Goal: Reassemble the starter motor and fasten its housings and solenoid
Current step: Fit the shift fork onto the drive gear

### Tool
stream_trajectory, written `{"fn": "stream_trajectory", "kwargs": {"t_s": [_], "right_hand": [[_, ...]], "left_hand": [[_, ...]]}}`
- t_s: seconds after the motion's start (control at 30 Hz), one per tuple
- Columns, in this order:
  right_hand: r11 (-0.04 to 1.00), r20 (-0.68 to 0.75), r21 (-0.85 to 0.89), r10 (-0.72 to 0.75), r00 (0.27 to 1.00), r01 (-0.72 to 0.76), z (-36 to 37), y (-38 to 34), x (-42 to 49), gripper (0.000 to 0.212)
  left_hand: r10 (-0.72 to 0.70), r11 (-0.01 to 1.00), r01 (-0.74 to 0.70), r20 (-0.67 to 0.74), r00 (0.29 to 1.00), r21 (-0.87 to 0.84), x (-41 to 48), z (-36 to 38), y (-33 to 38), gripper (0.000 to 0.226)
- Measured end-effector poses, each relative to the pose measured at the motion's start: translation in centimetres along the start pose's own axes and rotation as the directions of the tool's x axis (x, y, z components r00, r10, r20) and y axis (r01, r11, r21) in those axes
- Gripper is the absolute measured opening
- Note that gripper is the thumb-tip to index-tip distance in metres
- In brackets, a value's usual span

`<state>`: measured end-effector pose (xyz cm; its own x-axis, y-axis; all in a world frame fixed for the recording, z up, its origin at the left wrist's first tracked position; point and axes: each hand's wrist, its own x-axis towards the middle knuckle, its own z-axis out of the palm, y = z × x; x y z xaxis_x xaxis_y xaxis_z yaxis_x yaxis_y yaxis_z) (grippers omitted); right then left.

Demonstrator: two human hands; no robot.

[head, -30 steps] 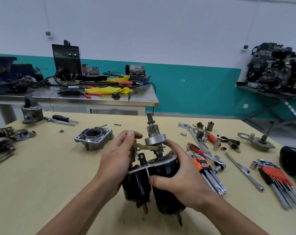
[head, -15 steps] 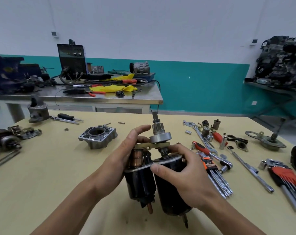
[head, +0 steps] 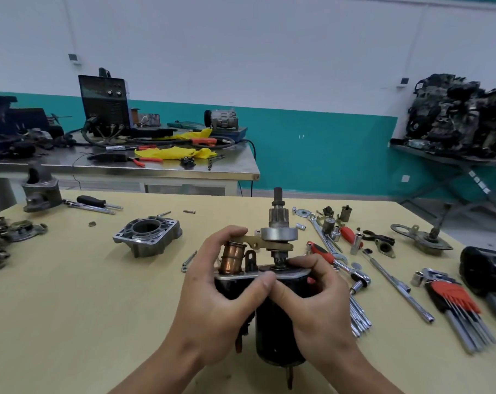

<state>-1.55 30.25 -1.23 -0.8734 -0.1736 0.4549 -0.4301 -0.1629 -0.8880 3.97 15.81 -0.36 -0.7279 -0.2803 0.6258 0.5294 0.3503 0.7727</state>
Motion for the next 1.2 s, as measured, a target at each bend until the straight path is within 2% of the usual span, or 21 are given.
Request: {"fn": "stream_trajectory", "kwargs": {"t_s": [0.1,0.27,0.4,0.47,0.57,0.63,0.7,0.8,0.9,1.03,1.2], "right_hand": [[0.998,0.024,0.037,-0.054,0.998,0.054,0.2,-0.1,-0.2,0.057],[0.984,0.033,0.051,-0.171,0.985,0.17,0.6,0.2,-0.1,0.042],[0.938,0.093,0.15,-0.328,0.94,0.313,1.3,0.2,0.3,0.047],[0.928,0.129,0.189,-0.347,0.929,0.32,1.5,0.4,0.5,0.051],[0.936,0.091,0.146,-0.334,0.938,0.319,1.5,0.5,0.7,0.046],[0.937,0.052,0.101,-0.339,0.939,0.333,1.4,0.6,0.6,0.041],[0.936,0.022,0.079,-0.347,0.938,0.344,1.2,0.7,0.5,0.04],[0.928,-0.005,0.072,-0.367,0.93,0.366,1.1,0.8,0.5,0.041],[0.924,-0.004,0.059,-0.379,0.925,0.379,1.2,0.6,0.5,0.041],[0.932,0.008,0.05,-0.36,0.933,0.359,1.4,0.5,0.5,0.044],[0.945,0.036,0.114,-0.313,0.949,0.307,1.6,0.4,0.5,0.062]], "left_hand": [[0.064,0.998,-0.064,-0.075,0.995,-0.003,-0.1,0.0,0.2,0.035],[0.065,0.994,-0.064,0.007,0.998,-0.089,0.3,-0.6,0.4,0.029],[0.337,0.941,-0.338,0.066,0.939,0.018,0.7,-1.3,0.8,0.027],[0.382,0.921,-0.387,0.095,0.919,0.038,0.8,-1.4,0.6,0.03],[0.247,0.969,-0.247,0.053,0.968,-0.003,0.7,-1.3,0.2,0.04],[0.099,0.982,-0.091,0.036,0.994,-0.167,0.7,-1.2,0.0,0.042],[-0.056,0.948,0.078,0.078,0.995,-0.308,1.0,-1.3,-0.3,0.039],[-0.195,0.922,0.225,0.127,0.973,-0.314,1.2,-1.2,-0.7,0.039],[-0.243,0.902,0.296,0.196,0.95,-0.315,1.4,-1.2,-1.0,0.044],[-0.228,0.889,0.316,0.278,0.933,-0.331,1.8,-1.6,-0.9,0.045],[-0.199,0.873,0.3,0.282,0.939,-0.385,1.9,-1.6,-0.5,0.044]]}}
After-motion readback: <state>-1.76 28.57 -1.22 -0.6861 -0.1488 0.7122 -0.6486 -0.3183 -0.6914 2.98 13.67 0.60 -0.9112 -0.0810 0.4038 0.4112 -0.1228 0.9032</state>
